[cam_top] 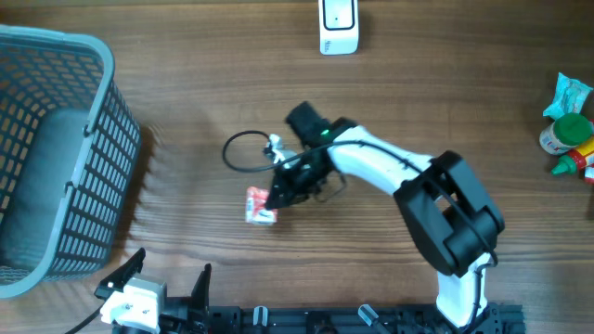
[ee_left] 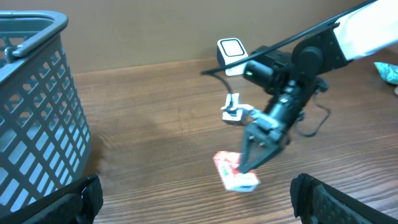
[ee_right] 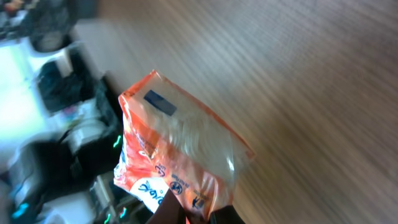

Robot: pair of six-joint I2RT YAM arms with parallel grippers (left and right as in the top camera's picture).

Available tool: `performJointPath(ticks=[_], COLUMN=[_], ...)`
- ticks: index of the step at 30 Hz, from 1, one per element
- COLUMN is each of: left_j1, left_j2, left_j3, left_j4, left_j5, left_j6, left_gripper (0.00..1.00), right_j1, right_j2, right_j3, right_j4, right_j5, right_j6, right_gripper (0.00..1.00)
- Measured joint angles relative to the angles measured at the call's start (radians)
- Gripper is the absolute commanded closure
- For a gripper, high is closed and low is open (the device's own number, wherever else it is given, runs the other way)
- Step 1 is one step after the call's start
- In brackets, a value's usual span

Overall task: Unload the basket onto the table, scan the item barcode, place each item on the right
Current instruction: 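Grasp and lift the Kleenex pack with the right gripper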

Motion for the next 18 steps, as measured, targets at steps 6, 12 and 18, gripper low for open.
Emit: performJointPath(ticks=[6,12,18], left_j1=[0.0,0.0,0.0], left_j2=[0.0,0.0,0.0], left_j3=[0.0,0.0,0.0], left_j4=[0.0,0.0,0.0], left_j5=[0.0,0.0,0.0], left_j6=[0.0,0.0,0.0], left_gripper=[0.0,0.0,0.0], right_j1=[-0.188,-0.401,-0.52], right_j2=[0.0,-0.002,-0.004], right_j3=[-0.009,-0.027,-0.192], right_j4=[-0.515,-0.862,-0.865], right_j5=[-0.153,-0.231,-0.27], right_j6=[-0.556,-1.144,-1.368], right_gripper=[0.95,0.95,0.95])
